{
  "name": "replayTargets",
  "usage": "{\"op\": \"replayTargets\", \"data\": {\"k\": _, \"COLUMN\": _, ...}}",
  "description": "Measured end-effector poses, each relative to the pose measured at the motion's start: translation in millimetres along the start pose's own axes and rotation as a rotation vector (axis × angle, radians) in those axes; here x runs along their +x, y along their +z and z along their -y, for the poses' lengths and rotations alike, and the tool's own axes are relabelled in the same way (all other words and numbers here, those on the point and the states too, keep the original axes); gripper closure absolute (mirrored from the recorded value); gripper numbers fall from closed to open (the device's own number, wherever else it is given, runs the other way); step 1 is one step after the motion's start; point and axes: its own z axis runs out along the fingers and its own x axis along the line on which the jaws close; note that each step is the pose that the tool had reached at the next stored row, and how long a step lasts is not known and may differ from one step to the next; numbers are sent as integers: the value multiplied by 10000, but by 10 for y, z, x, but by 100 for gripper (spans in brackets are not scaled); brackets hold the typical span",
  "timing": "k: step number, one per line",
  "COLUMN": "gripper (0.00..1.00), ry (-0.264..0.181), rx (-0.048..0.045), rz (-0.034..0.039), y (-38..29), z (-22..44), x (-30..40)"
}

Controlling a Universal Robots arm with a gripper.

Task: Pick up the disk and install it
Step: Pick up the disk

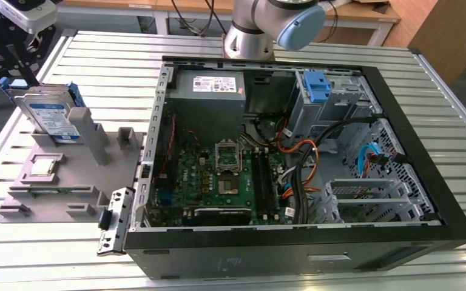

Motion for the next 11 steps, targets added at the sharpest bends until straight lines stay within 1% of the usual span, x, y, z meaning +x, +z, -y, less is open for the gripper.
{"op": "replayTargets", "data": {"k": 2, "gripper": 89, "ry": -58, "rx": 2, "rz": -3, "y": 0, "z": 0, "x": 0}}
{"op": "replayTargets", "data": {"k": 3, "gripper": 89, "ry": -187, "rx": 5, "rz": -8, "y": 1, "z": 0, "x": 0}}
{"op": "replayTargets", "data": {"k": 11, "gripper": 89, "ry": -1643, "rx": 42, "rz": -74, "y": 6, "z": 0, "x": 0}}
